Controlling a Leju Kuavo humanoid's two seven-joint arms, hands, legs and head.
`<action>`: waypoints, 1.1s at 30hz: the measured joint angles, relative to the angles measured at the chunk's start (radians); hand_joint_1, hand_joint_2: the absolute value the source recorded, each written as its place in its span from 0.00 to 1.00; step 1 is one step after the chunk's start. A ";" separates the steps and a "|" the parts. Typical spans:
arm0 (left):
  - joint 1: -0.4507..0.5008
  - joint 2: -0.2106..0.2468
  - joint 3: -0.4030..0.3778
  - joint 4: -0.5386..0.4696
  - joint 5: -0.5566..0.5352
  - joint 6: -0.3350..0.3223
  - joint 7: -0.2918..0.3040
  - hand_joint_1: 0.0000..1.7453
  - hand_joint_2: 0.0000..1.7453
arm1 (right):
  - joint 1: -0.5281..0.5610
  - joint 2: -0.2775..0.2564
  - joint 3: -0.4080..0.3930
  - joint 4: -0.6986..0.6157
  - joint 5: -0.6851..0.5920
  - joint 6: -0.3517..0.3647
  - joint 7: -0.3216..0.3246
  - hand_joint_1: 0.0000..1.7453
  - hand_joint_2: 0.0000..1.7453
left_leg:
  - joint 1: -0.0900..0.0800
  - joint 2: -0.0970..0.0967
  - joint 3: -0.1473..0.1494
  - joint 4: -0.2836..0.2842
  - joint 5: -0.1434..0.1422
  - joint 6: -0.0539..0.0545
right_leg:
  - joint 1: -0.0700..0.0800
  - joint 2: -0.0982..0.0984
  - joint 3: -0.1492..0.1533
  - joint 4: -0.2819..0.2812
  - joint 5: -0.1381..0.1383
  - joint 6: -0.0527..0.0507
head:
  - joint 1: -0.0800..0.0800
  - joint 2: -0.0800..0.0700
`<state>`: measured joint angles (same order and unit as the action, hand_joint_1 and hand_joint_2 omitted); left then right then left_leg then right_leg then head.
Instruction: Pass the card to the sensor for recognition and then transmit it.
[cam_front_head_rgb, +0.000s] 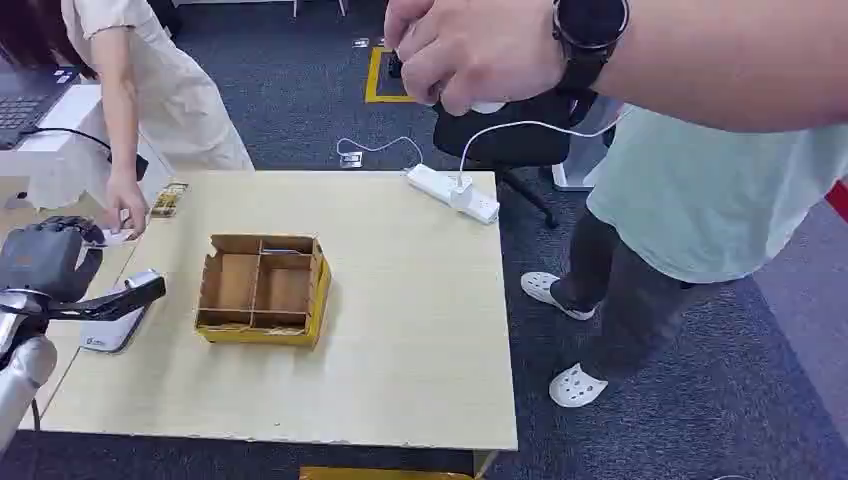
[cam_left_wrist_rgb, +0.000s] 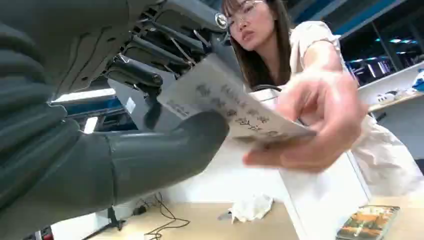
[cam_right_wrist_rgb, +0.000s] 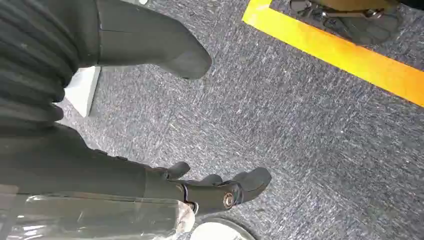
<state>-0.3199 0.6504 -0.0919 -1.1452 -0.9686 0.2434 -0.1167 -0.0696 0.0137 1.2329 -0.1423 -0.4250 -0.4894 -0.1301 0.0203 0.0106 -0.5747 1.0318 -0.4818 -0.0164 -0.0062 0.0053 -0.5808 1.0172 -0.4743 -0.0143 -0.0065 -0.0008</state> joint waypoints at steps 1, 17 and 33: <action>0.000 -0.003 0.002 0.001 -0.001 0.003 -0.001 1.00 1.00 | 0.000 0.000 0.000 0.000 0.000 -0.001 0.000 0.00 1.00 | 0.000 0.000 0.000 0.000 0.000 0.000 | 0.000 0.000 0.000 0.000 0.000 0.000 | 0.000 0.000; 0.027 -0.035 0.026 0.038 -0.114 0.085 0.079 1.00 1.00 | 0.001 -0.003 0.001 0.000 -0.004 -0.006 0.000 0.00 1.00 | 0.000 0.000 0.000 0.000 0.000 0.000 | 0.000 0.000 0.000 0.000 0.000 0.000 | 0.000 0.000; 0.053 -0.037 0.026 0.158 -0.247 0.100 0.146 1.00 1.00 | 0.001 -0.003 0.001 0.000 -0.007 -0.010 0.002 0.00 1.00 | 0.000 0.000 0.000 0.000 0.000 0.000 | 0.000 -0.001 0.000 0.000 0.000 0.000 | 0.000 0.000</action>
<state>-0.2669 0.6134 -0.0664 -0.9869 -1.2158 0.3429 0.0298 -0.0683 0.0111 1.2337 -0.1427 -0.4318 -0.4997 -0.1286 0.0204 0.0103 -0.5751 1.0318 -0.4818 -0.0164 -0.0062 0.0047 -0.5810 1.0170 -0.4744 -0.0142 -0.0061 -0.0008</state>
